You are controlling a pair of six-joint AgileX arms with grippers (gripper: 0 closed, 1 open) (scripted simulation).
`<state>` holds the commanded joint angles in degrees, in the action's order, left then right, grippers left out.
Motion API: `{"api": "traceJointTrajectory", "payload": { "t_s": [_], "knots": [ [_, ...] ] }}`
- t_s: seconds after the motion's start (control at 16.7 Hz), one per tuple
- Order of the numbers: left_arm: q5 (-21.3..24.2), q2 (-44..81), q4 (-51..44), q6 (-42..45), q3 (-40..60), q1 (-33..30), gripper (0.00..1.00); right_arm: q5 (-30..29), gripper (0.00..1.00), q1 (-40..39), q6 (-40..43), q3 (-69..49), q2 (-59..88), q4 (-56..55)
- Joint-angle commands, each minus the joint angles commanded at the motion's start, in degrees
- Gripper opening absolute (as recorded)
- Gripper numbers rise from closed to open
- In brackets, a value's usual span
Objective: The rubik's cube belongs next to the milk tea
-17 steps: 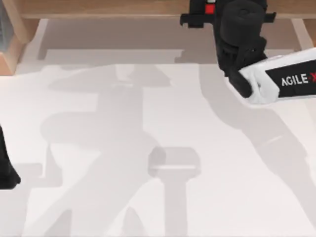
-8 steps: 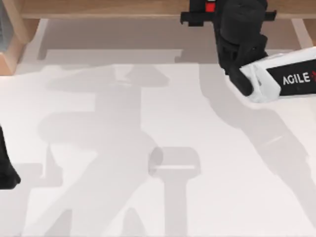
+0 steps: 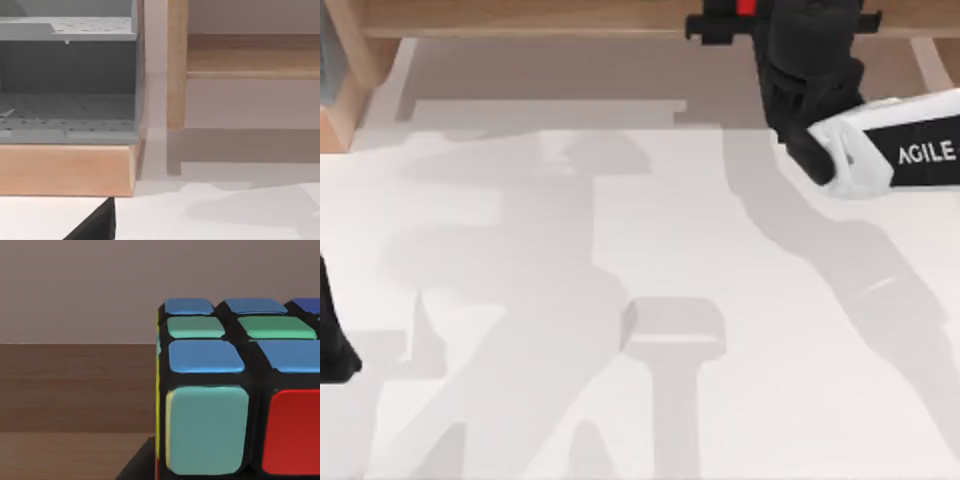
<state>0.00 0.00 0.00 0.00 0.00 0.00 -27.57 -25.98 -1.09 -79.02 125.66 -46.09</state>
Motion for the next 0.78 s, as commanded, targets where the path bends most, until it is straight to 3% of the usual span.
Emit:
{"api": "traceJointTrajectory", "payload": {
  "t_s": [0.3,0.78],
  "knots": [
    [0.0,0.0,0.0,0.0,0.0,0.0,1.0,2.66,0.0,2.79,-0.39,-3.6,-7.04,14.59],
    [0.0,0.0,0.0,0.0,0.0,0.0,1.0,10.71,0.0,13.37,0.47,-4.26,-22.15,58.84]
  ]
}}
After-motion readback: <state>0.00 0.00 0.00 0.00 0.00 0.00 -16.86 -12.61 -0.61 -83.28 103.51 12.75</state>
